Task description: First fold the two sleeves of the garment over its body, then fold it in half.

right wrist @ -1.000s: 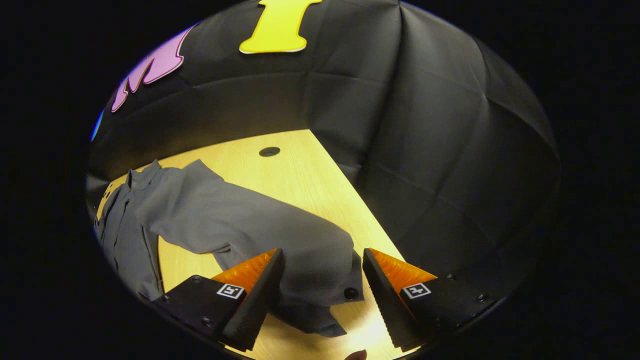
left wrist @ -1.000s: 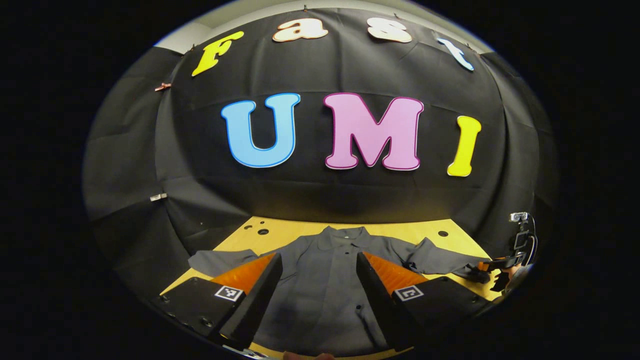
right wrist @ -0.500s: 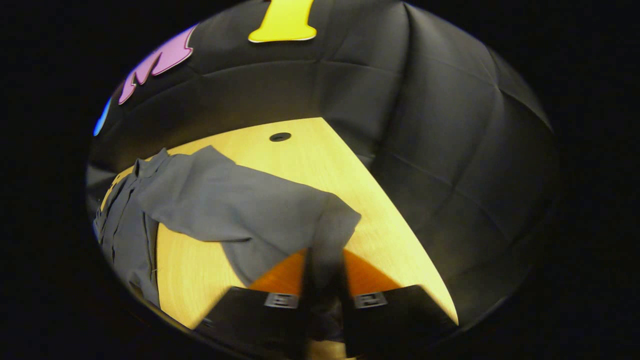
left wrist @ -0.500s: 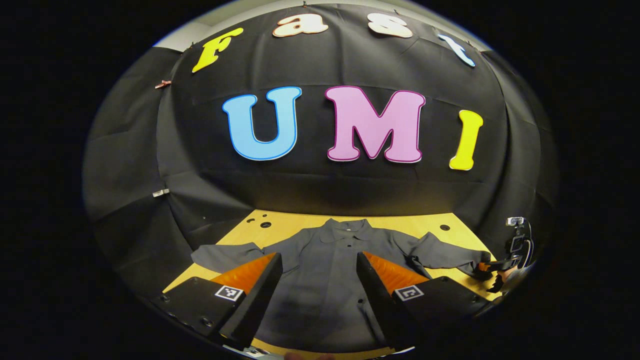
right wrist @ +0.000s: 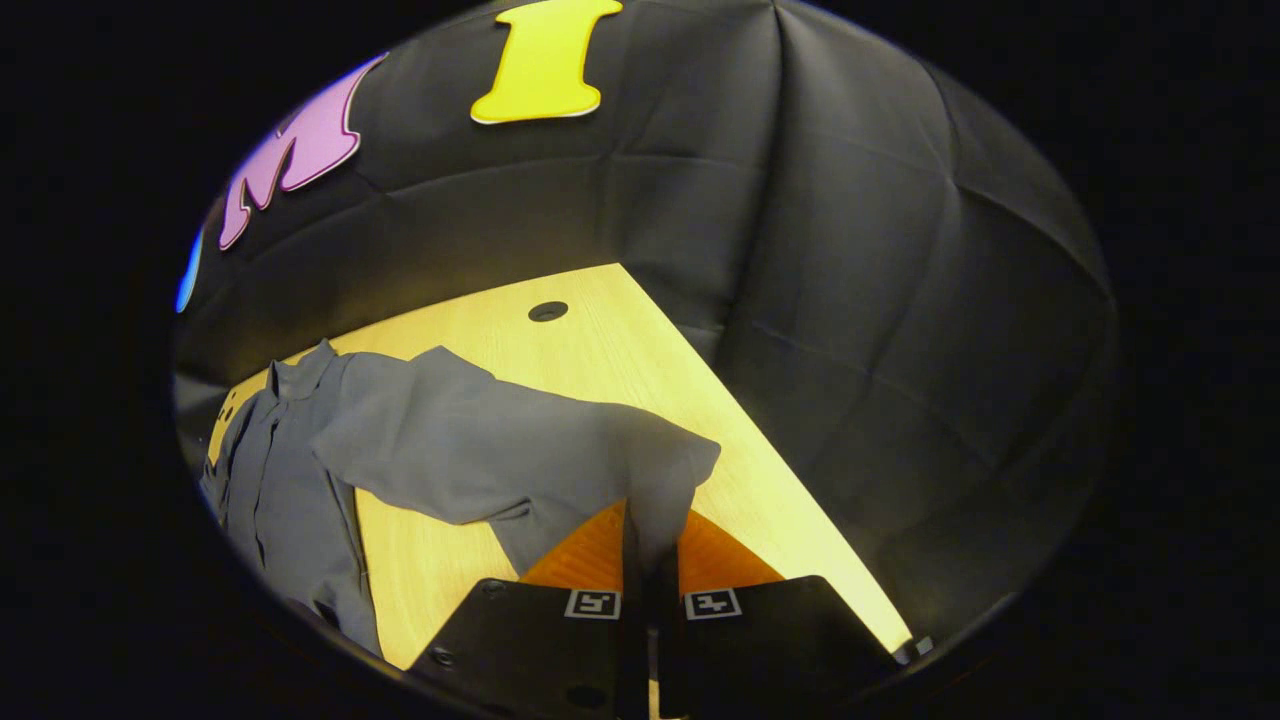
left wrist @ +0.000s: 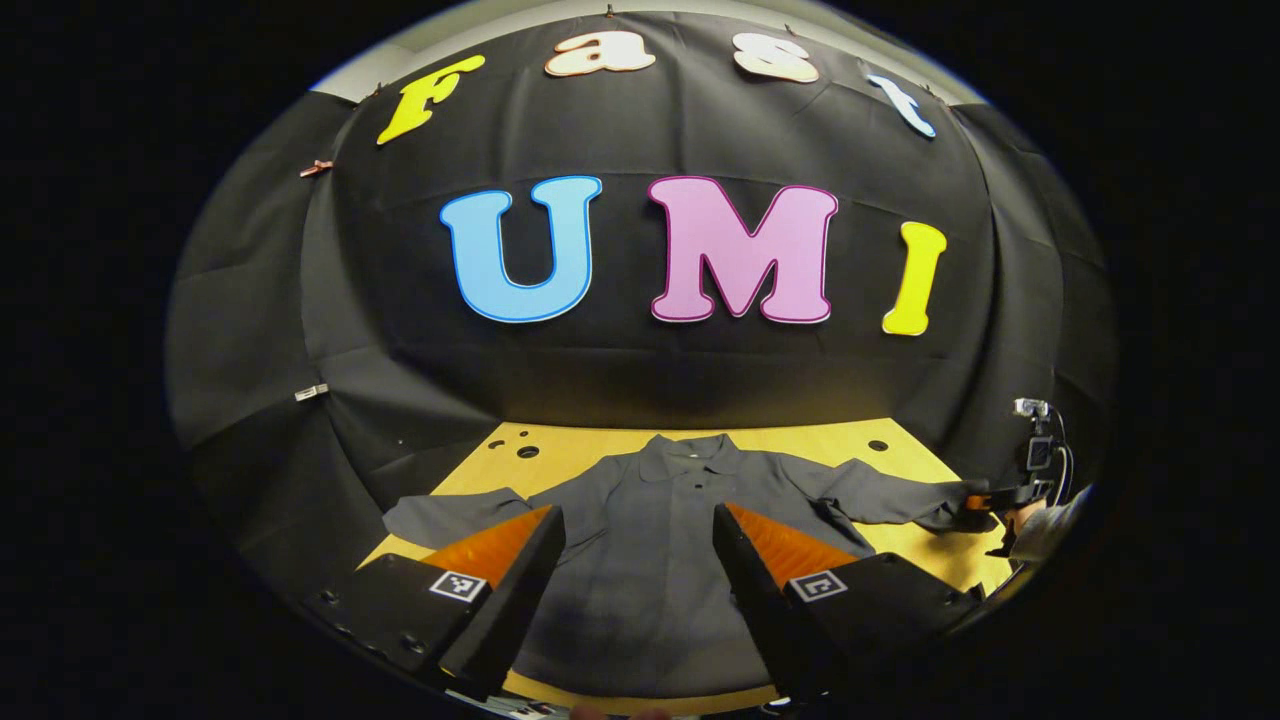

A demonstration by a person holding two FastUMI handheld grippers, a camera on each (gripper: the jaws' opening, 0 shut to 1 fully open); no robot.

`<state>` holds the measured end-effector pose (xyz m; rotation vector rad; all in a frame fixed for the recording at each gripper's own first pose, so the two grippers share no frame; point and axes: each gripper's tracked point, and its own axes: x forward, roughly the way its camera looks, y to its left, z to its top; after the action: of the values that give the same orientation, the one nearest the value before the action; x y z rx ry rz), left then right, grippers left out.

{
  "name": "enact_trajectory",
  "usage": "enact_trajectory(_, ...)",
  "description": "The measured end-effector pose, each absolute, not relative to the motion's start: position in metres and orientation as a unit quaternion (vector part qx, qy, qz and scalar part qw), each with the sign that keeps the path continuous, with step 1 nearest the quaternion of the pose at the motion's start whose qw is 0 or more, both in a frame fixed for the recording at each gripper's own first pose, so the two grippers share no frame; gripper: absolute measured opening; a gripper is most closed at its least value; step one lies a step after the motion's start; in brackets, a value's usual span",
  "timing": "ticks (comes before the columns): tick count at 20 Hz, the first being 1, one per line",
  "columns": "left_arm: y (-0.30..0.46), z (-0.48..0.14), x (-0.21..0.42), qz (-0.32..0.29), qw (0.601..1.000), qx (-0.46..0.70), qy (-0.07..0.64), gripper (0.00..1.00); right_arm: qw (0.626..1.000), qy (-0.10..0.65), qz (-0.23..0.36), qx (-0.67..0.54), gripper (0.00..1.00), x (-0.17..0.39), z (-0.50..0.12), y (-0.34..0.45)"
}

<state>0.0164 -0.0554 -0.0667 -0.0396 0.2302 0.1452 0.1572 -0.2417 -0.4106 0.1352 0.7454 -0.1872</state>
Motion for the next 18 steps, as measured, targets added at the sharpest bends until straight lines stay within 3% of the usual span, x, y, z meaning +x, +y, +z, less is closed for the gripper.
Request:
enact_trajectory(9, -0.007, -0.064, 0.019, 0.011, 0.995, -0.021, 0.099, 0.94, 0.938, 0.316, -0.132, 0.048, 0.08, 0.085, -0.333, -0.22)
enact_trajectory(18, 0.048, -0.072, 0.019, -0.015, 0.996, -0.041, 0.082, 0.94, 0.958, 0.266, -0.1, 0.043, 0.08, 0.078, -0.262, -0.12)
